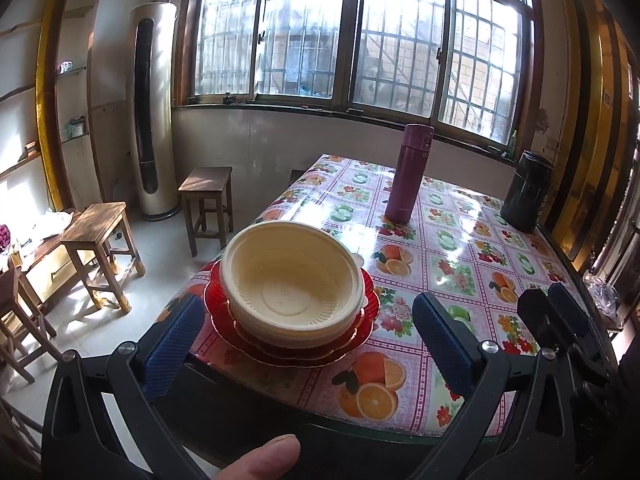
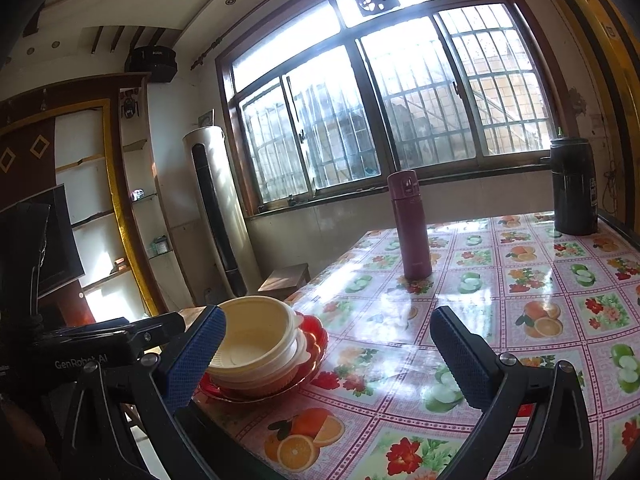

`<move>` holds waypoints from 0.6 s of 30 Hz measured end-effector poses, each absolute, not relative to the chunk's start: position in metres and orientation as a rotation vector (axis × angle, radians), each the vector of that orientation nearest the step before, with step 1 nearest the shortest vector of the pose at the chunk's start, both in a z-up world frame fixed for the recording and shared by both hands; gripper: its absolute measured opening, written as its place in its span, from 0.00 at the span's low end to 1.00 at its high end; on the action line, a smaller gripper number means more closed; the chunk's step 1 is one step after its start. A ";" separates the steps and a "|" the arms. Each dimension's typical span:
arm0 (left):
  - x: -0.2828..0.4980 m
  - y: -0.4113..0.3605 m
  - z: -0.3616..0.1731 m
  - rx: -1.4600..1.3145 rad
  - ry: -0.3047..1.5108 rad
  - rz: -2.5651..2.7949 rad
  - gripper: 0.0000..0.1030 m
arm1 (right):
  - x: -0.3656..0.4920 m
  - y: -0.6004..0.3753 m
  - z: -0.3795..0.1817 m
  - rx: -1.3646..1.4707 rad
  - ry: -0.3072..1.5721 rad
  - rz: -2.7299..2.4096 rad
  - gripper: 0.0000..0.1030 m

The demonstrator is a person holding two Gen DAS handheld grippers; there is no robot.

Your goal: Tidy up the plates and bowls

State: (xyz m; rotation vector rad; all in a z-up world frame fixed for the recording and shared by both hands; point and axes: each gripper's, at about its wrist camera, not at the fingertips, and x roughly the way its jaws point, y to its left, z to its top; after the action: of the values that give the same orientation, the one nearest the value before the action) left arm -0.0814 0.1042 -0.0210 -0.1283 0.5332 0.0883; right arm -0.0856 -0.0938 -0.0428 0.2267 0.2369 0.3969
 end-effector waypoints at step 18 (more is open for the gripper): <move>-0.073 0.109 -0.027 -0.119 0.573 0.106 1.00 | -0.075 -0.092 -0.047 0.232 0.268 0.379 1.00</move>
State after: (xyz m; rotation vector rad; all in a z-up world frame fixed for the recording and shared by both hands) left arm -0.0735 0.1093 -0.0273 -0.1192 0.5728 0.1061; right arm -0.0754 -0.0919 -0.0475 0.2320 0.2677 0.3788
